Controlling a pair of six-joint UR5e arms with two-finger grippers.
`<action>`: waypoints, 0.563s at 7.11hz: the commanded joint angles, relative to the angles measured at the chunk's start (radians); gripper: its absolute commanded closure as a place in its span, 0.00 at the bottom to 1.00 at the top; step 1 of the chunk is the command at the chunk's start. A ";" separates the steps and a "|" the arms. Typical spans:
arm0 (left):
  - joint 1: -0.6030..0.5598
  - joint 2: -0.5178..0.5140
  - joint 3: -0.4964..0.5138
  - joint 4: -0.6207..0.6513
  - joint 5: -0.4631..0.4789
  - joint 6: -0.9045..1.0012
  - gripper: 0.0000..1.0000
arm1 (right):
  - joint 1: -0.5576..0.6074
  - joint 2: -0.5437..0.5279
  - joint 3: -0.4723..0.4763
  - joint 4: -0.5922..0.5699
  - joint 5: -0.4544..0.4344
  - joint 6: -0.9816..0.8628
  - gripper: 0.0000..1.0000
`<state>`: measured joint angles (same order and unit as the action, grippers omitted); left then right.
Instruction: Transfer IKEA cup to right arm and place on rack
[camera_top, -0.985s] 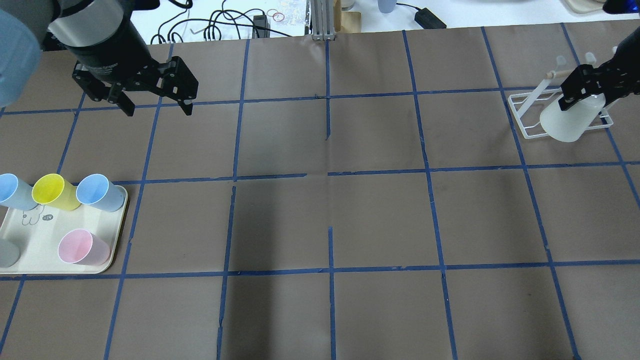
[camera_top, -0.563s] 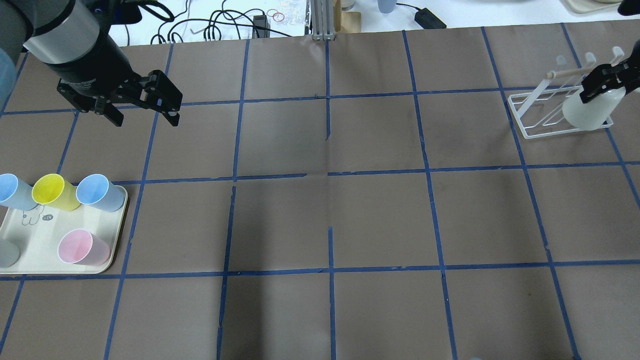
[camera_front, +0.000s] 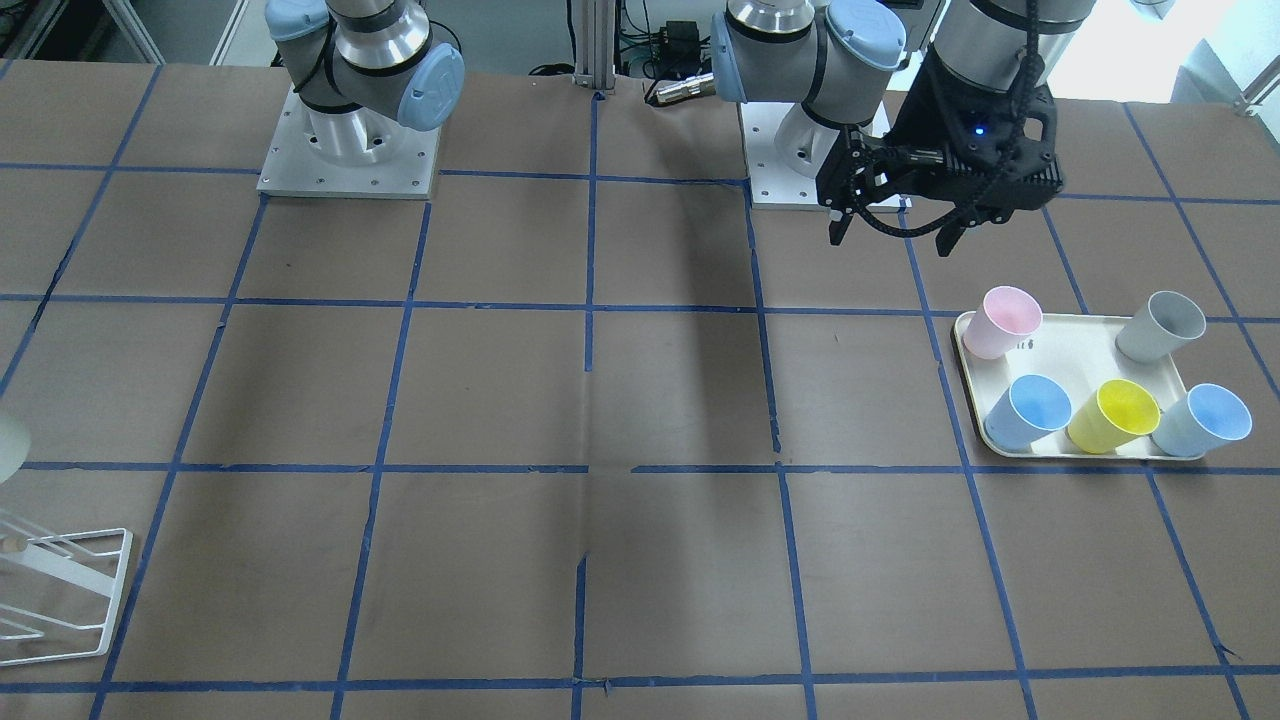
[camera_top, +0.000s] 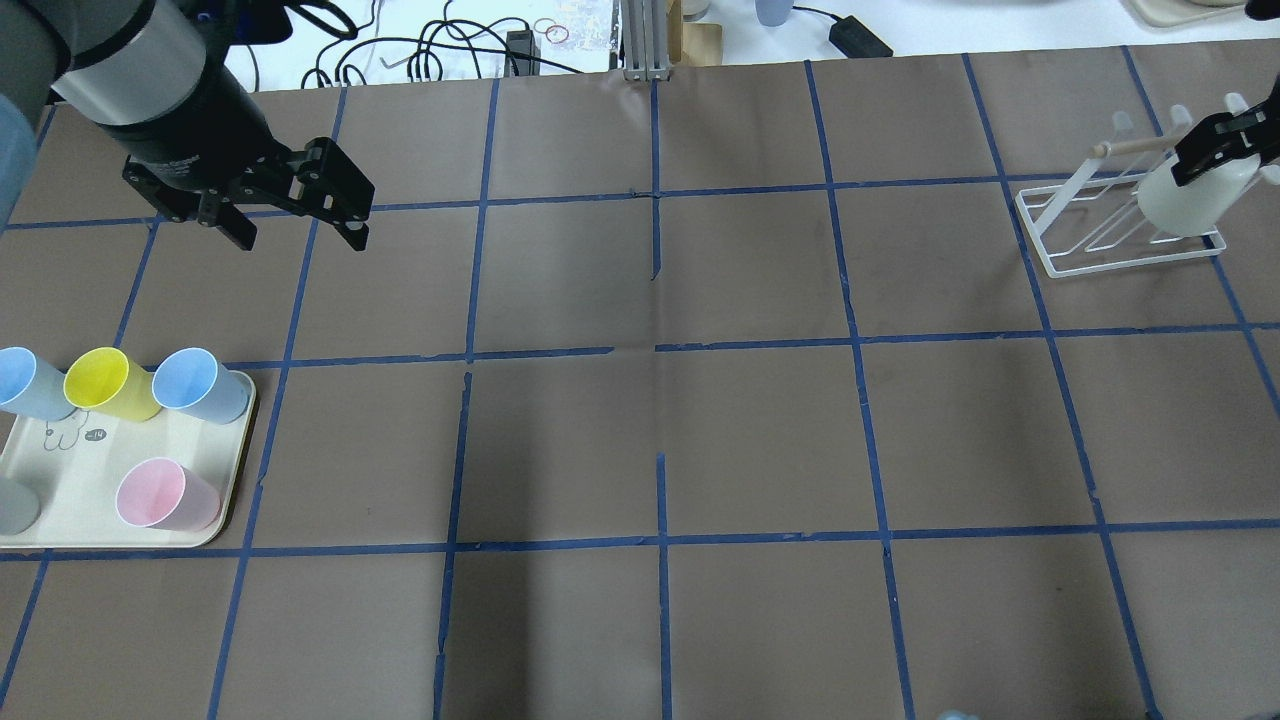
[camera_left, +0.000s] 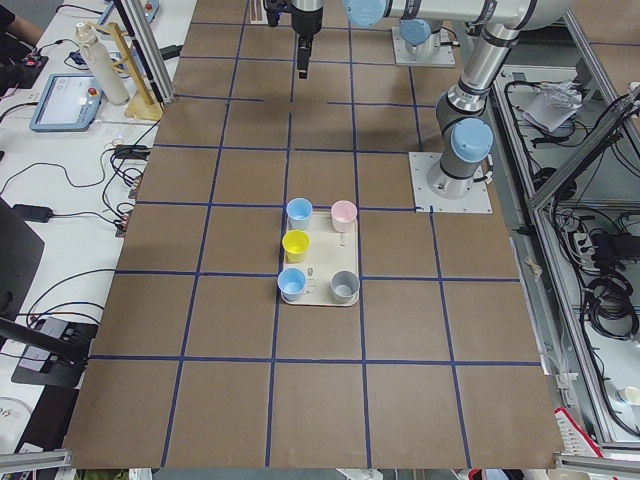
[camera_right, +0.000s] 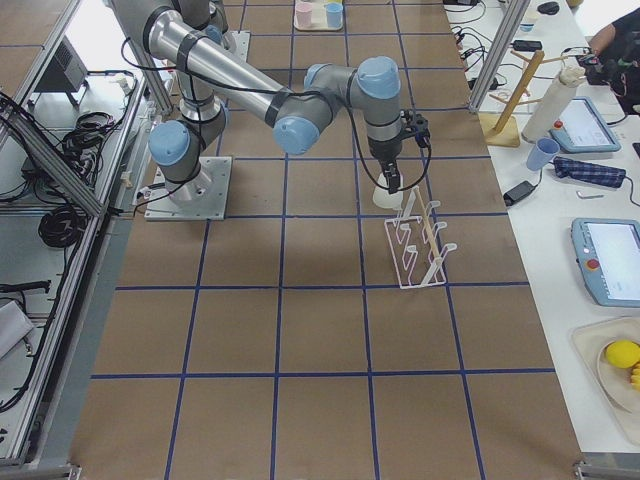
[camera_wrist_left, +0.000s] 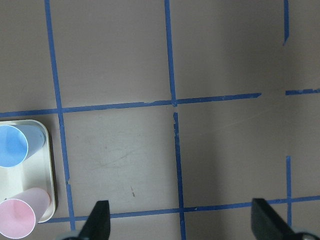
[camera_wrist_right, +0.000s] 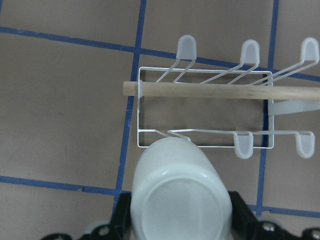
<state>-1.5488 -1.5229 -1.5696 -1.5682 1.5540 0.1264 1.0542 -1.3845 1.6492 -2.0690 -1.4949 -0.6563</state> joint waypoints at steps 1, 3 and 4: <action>-0.022 -0.013 0.026 -0.038 0.015 0.001 0.00 | 0.001 0.048 -0.006 -0.042 0.002 0.004 0.86; -0.010 -0.020 0.042 -0.044 0.003 -0.054 0.00 | 0.001 0.059 -0.005 -0.055 0.002 0.007 0.86; 0.008 -0.020 0.036 -0.052 0.005 -0.056 0.00 | 0.001 0.079 -0.006 -0.063 0.002 0.007 0.86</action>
<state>-1.5570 -1.5417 -1.5328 -1.6116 1.5608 0.0850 1.0553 -1.3238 1.6436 -2.1221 -1.4926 -0.6494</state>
